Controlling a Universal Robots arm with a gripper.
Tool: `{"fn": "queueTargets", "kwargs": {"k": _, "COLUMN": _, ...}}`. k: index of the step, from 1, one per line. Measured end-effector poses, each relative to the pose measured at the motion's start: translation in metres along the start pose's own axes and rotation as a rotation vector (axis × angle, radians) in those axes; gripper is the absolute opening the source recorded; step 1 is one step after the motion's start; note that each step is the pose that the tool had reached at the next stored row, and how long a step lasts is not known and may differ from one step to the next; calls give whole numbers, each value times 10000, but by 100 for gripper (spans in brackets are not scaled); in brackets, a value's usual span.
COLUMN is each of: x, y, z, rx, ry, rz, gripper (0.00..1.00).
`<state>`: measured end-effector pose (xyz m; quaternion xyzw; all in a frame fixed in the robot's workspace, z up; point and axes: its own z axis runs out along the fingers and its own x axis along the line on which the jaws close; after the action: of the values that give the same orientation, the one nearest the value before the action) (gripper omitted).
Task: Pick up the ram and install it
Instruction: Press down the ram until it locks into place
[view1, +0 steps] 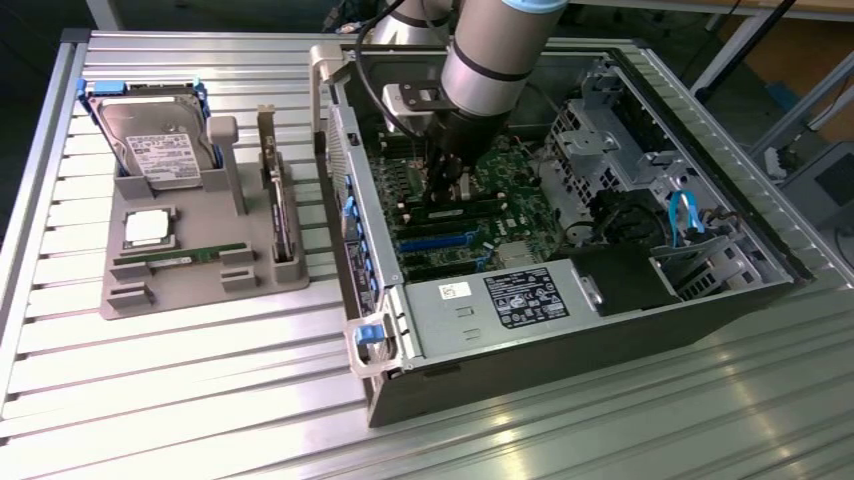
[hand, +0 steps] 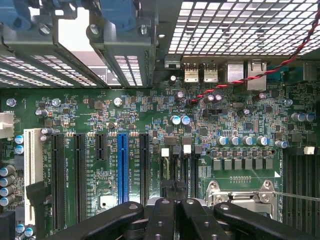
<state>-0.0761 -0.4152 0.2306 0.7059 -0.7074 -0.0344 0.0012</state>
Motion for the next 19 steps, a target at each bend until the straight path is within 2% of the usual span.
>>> {"fn": "queueTargets", "kwargs": {"k": 19, "x": 1, "y": -1, "z": 11, "rx": 0, "ry": 0, "rz": 0, "gripper": 10}}
